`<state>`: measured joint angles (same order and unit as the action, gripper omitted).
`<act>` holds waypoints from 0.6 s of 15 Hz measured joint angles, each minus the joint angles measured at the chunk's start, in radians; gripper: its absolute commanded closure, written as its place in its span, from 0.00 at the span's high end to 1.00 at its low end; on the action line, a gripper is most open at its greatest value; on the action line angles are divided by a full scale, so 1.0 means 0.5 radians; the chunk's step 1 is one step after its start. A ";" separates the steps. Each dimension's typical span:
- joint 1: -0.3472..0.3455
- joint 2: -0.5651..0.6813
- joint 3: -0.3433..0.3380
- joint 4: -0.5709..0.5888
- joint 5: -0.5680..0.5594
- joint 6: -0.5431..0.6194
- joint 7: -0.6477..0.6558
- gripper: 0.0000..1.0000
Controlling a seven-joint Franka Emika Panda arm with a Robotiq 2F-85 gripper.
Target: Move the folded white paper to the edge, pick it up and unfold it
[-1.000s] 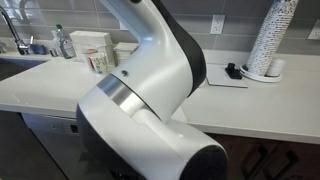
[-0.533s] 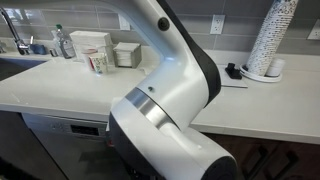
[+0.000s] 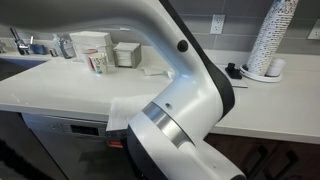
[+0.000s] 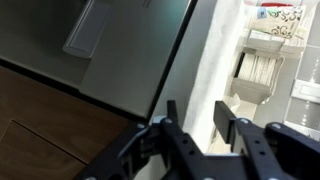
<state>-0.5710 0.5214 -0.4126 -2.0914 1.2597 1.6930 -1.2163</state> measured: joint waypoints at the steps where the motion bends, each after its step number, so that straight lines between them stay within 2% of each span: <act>1: -0.013 0.012 0.000 0.006 0.000 -0.016 0.000 0.51; 3: -0.039 0.032 0.001 0.019 0.000 -0.043 0.000 0.40; 5: -0.066 0.055 0.003 0.040 0.000 -0.084 0.000 0.23; 7: -0.087 0.080 0.015 0.065 0.000 -0.119 0.000 0.27; 8: -0.096 0.094 0.024 0.081 0.000 -0.137 0.000 0.18; 9: -0.103 0.108 0.035 0.097 0.000 -0.150 0.000 0.19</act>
<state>-0.6227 0.5754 -0.3951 -2.0430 1.2598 1.6180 -1.2164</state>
